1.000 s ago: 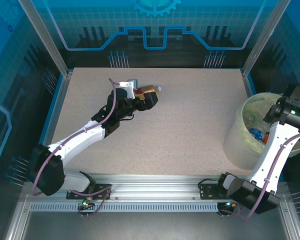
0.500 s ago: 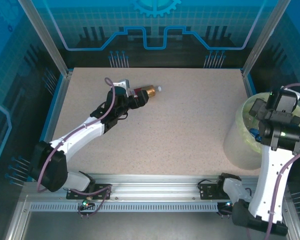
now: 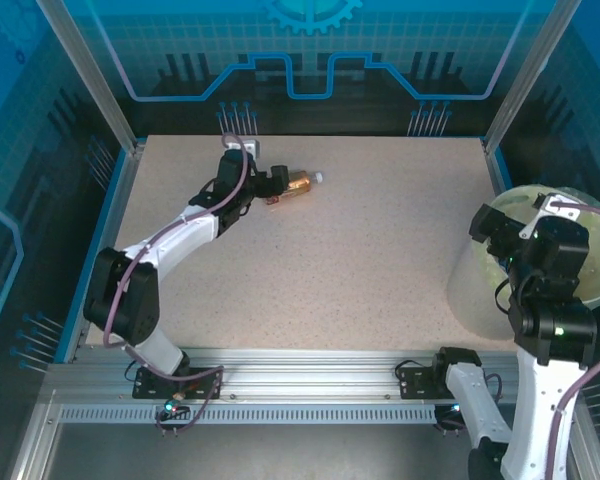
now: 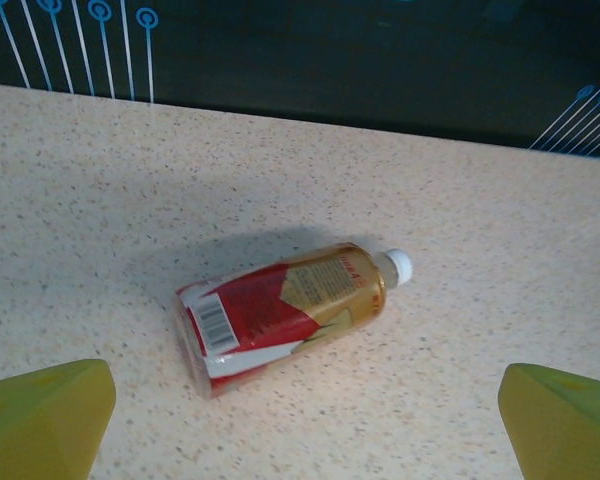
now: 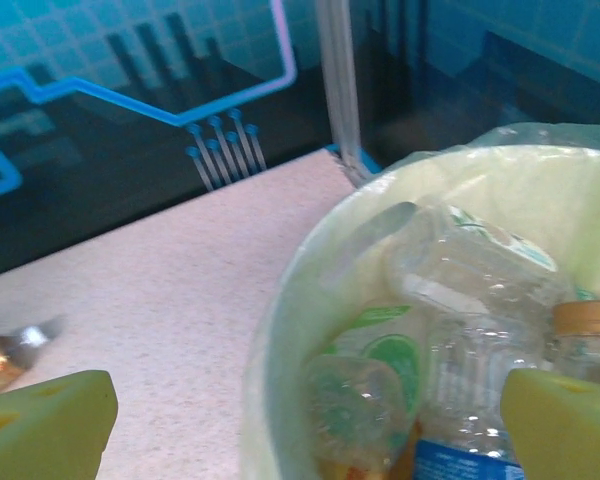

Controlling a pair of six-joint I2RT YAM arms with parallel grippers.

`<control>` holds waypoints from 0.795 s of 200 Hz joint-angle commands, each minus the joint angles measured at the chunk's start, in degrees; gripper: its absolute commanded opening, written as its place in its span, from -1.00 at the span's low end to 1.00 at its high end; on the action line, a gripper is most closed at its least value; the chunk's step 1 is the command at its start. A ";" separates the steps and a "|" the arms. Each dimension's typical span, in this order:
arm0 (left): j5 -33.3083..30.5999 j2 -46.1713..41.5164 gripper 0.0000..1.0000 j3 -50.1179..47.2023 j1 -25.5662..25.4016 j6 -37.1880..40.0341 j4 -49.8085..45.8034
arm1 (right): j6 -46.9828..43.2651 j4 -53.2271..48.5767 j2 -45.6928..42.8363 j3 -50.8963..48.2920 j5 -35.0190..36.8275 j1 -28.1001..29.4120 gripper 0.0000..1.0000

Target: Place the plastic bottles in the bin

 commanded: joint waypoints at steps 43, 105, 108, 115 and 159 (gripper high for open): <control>-1.92 10.94 0.98 12.13 2.93 16.70 -7.78 | 0.92 13.16 -5.32 -4.47 -19.64 0.80 1.00; 5.80 24.49 0.98 29.75 6.98 19.16 -15.38 | 0.79 13.83 -4.40 -5.17 -19.81 0.82 1.00; 6.45 25.10 0.98 30.59 7.19 19.08 -15.49 | 0.73 13.67 -4.34 -5.17 -19.68 0.82 1.00; 8.23 26.57 0.99 32.89 7.73 18.62 -16.42 | 0.61 13.38 -4.33 -5.17 -19.60 0.80 1.00; 19.04 36.66 0.98 46.82 9.88 16.21 -25.82 | 0.75 12.65 -4.66 -4.49 -18.44 0.80 1.00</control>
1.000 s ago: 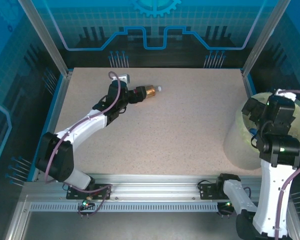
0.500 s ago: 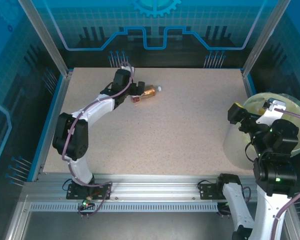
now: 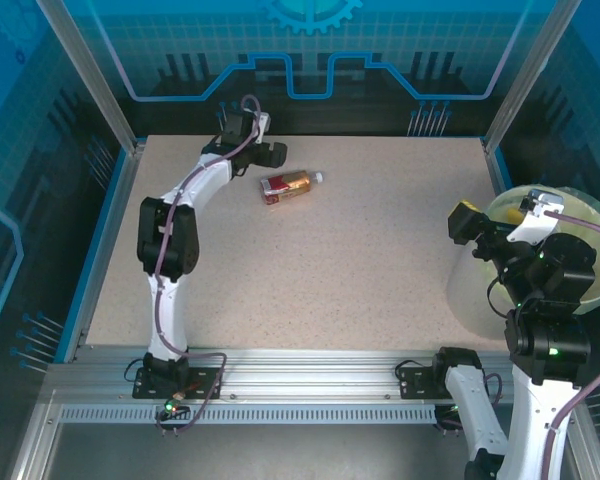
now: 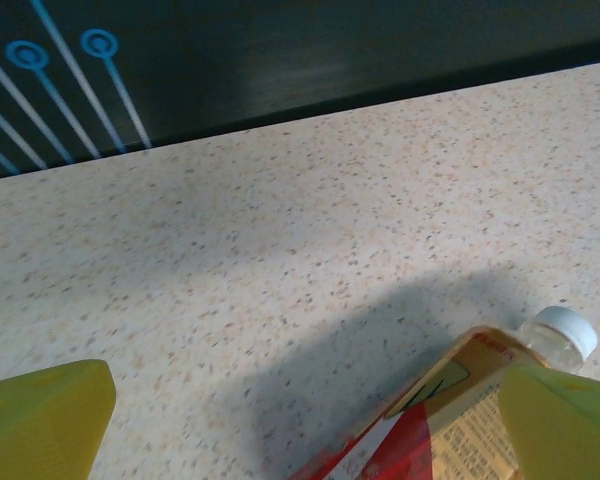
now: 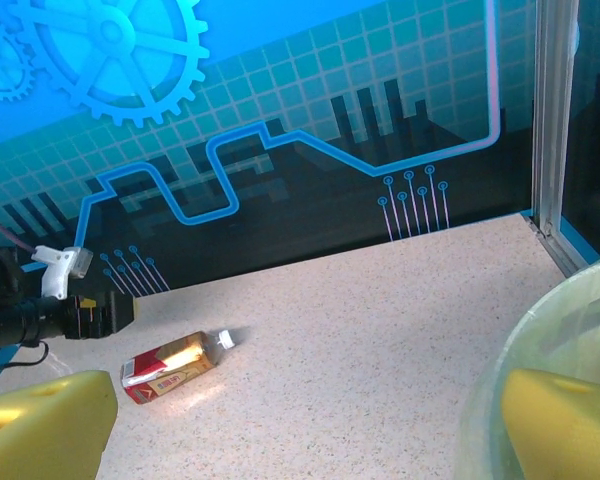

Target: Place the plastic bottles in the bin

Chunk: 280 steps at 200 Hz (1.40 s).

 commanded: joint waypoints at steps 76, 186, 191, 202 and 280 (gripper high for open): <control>21.46 12.44 0.98 12.46 2.36 -8.07 -11.35 | -1.23 2.80 0.21 -0.55 -7.48 0.76 1.00; 24.33 -2.17 0.98 -12.11 2.00 -3.95 -1.21 | 0.84 8.31 2.94 -4.19 -22.03 2.82 1.00; 23.26 -2.64 0.98 -12.67 1.79 -3.19 -1.72 | 0.94 8.48 3.03 -4.34 -21.94 2.97 1.00; 19.93 -3.71 0.99 -14.11 0.94 -1.08 -2.17 | 1.22 8.71 3.19 -4.55 -21.69 3.34 1.00; -2.73 -2.72 0.99 -13.52 -7.01 10.78 -8.91 | 0.68 8.18 3.38 -4.46 -18.62 5.33 1.00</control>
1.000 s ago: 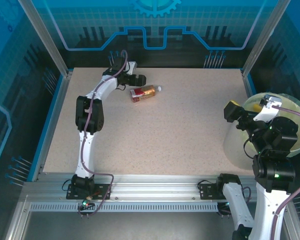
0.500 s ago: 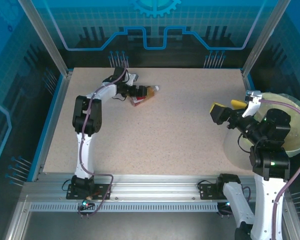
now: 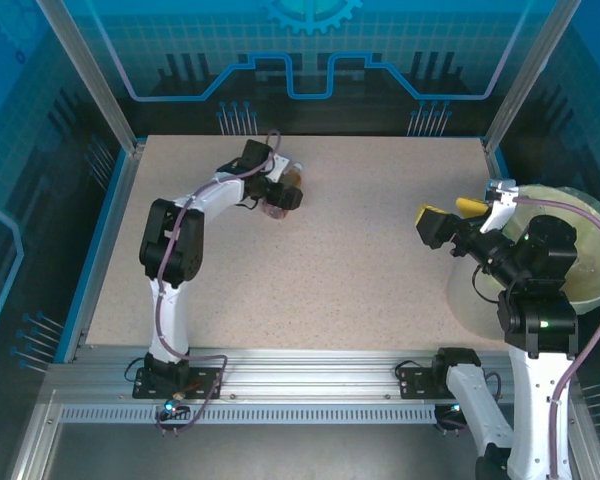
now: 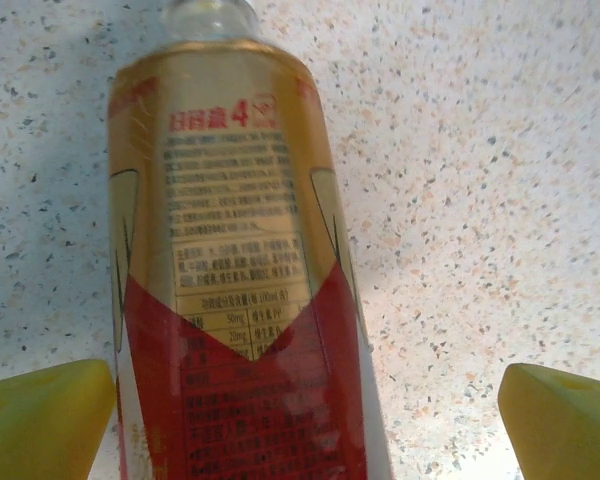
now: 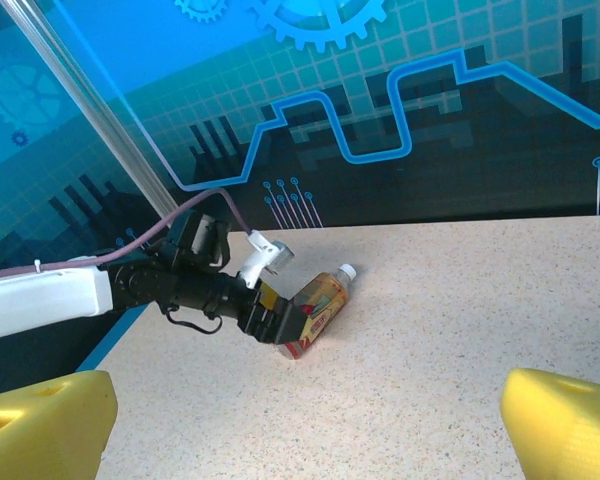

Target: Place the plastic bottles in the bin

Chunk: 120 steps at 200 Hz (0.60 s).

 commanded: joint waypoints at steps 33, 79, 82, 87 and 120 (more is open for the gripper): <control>-16.21 4.82 0.98 5.53 -3.80 6.55 -9.45 | -0.10 0.84 -0.07 0.03 1.72 1.46 1.00; -19.35 5.77 0.90 7.46 -4.06 2.30 -10.69 | -0.31 0.66 0.10 -0.05 2.18 1.78 1.00; -19.09 5.92 0.88 7.68 -4.06 1.97 -10.97 | -0.32 0.60 0.10 -0.04 2.17 1.77 1.00; -18.71 6.17 0.86 7.99 -4.06 1.55 -11.44 | -0.38 0.57 0.10 -0.05 2.18 1.77 1.00; -18.63 6.79 0.60 8.73 -4.16 0.68 -13.16 | -0.99 0.00 -0.24 -0.05 2.76 1.93 1.00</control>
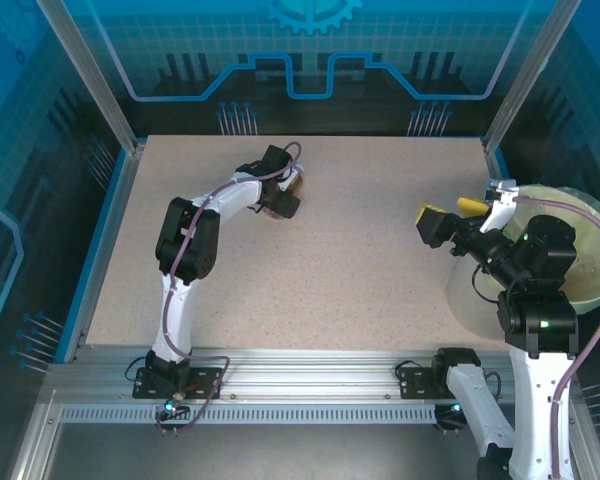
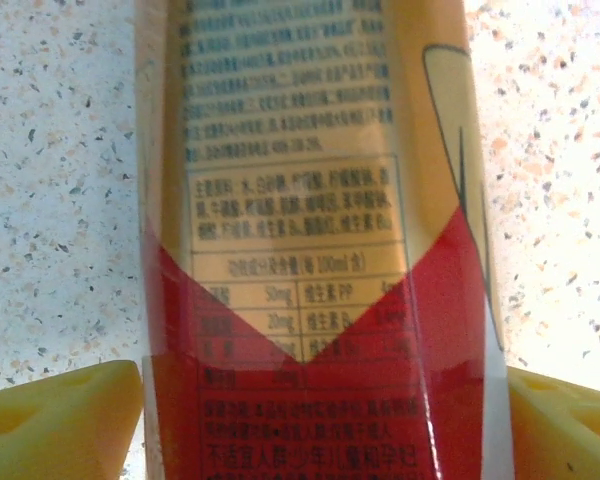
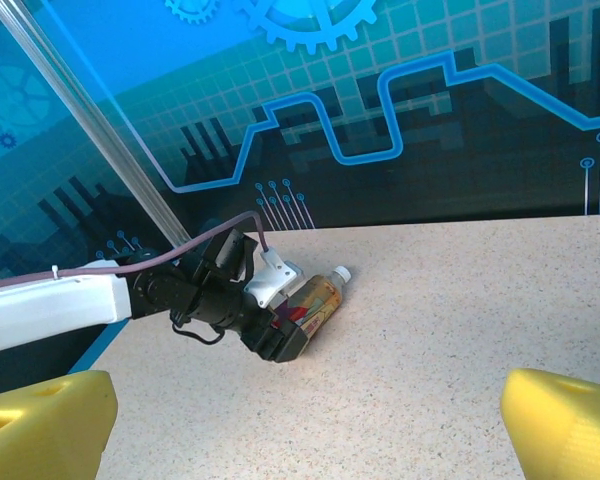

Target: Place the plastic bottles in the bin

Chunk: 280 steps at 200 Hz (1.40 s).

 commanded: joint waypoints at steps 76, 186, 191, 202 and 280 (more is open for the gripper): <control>6.64 -3.70 0.15 -2.00 -0.33 -4.63 0.31 | -0.76 1.36 0.71 -0.81 -0.15 1.39 1.00; 34.86 -32.22 -0.10 -33.85 -1.12 -35.22 33.73 | 1.08 5.19 3.85 -2.15 0.37 5.97 1.00; 36.63 -33.19 -0.10 -35.44 -1.50 -37.11 36.21 | 1.16 5.43 4.16 -2.29 0.75 6.56 1.00; 38.07 -35.49 -0.11 -39.10 -2.88 -40.70 40.65 | 1.28 5.94 4.85 -2.51 1.50 7.87 1.00; 48.13 -45.47 -0.15 -51.31 -8.74 -62.76 63.98 | -2.38 4.49 13.66 -0.08 2.90 18.44 1.00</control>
